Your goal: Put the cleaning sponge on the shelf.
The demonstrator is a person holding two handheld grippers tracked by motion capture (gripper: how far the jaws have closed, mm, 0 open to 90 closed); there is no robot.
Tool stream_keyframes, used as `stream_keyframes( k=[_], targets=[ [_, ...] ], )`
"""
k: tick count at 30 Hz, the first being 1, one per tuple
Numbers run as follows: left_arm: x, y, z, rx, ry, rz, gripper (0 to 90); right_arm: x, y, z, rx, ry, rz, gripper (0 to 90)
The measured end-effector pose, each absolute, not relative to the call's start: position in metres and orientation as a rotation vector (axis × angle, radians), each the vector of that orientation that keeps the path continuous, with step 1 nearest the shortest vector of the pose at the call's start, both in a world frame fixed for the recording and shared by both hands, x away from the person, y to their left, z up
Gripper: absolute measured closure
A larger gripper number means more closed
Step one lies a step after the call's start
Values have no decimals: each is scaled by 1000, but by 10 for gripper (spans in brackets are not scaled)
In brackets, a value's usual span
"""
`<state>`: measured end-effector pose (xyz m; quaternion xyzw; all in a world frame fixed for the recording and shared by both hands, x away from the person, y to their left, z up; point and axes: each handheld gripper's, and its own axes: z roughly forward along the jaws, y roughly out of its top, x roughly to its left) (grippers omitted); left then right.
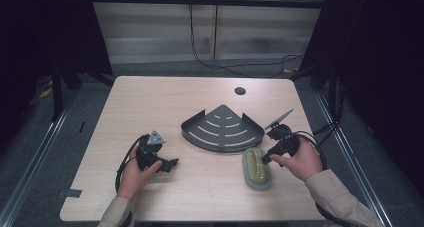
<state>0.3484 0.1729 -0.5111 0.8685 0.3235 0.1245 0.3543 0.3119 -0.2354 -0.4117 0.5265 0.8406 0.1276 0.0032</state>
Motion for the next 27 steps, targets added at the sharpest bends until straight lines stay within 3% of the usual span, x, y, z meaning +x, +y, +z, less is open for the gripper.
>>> stream_keyframes(
  k=[12, 17, 20, 27],
  targets=[
    [348, 173, -511, 2244, 837, 322, 0, 319, -214, -414, 1628, 2677, 368, 457],
    [348, 173, -511, 2244, 837, 322, 0, 320, -210, -421, 1624, 2715, 339, 543],
    [348, 173, -511, 2245, 836, 322, 0, 319, -208, -422, 1607, 2714, 295, 705],
    [348, 172, -511, 2236, 844, 318, 0, 319, -215, -410, 1582, 2734, 250, 721]
  ],
)
